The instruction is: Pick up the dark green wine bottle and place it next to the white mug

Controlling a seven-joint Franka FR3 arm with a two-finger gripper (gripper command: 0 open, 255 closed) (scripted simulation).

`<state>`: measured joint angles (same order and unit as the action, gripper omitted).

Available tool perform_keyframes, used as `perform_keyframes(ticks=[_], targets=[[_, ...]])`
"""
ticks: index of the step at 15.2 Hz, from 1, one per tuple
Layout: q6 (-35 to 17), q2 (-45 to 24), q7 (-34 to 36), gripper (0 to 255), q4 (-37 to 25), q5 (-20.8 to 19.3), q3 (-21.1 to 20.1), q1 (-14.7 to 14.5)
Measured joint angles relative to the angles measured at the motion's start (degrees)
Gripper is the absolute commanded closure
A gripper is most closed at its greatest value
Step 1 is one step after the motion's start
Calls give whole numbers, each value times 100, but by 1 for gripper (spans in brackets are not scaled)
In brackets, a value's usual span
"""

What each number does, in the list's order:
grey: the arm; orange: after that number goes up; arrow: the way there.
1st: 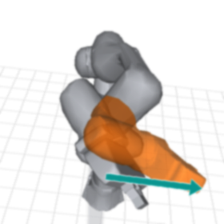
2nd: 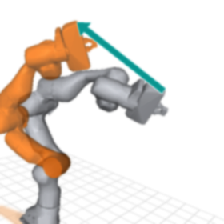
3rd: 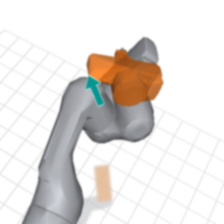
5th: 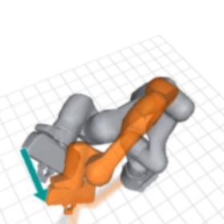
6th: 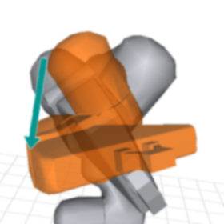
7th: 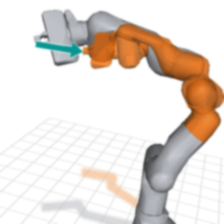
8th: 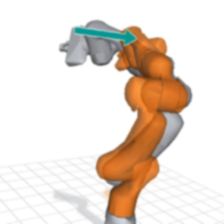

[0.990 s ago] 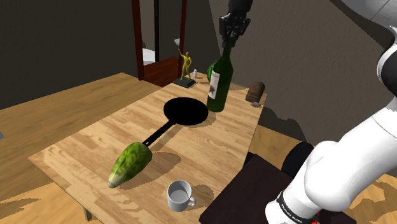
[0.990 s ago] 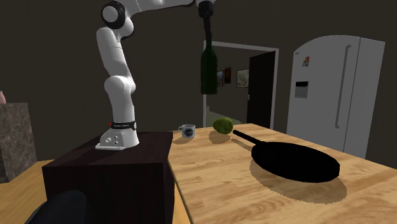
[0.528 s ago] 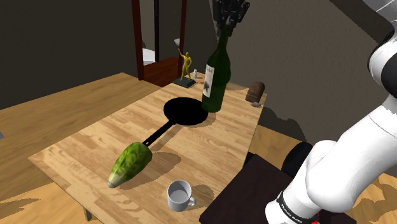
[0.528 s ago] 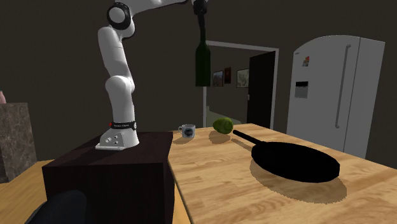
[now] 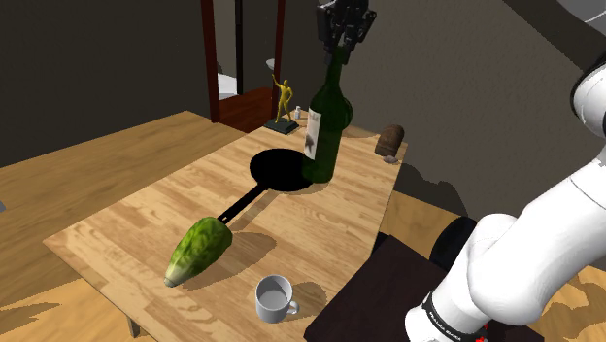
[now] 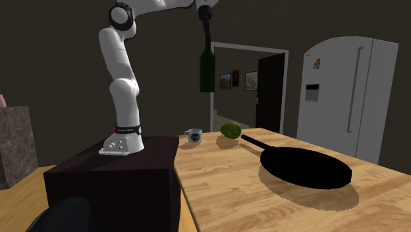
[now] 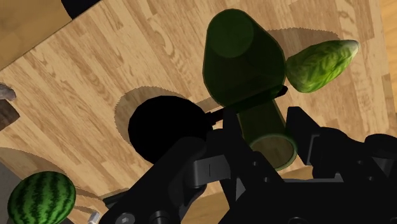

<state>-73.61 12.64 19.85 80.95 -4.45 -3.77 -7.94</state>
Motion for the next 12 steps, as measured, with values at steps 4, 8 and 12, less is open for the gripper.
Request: perform_keyframes(ticks=[4, 8, 12], targets=[[-346, 226, 33, 255, 574, 21, 4, -8], [-700, 414, 61, 255, 1117, 36, 9, -14], [-1024, 576, 64, 255, 1603, 45, 27, -13]])
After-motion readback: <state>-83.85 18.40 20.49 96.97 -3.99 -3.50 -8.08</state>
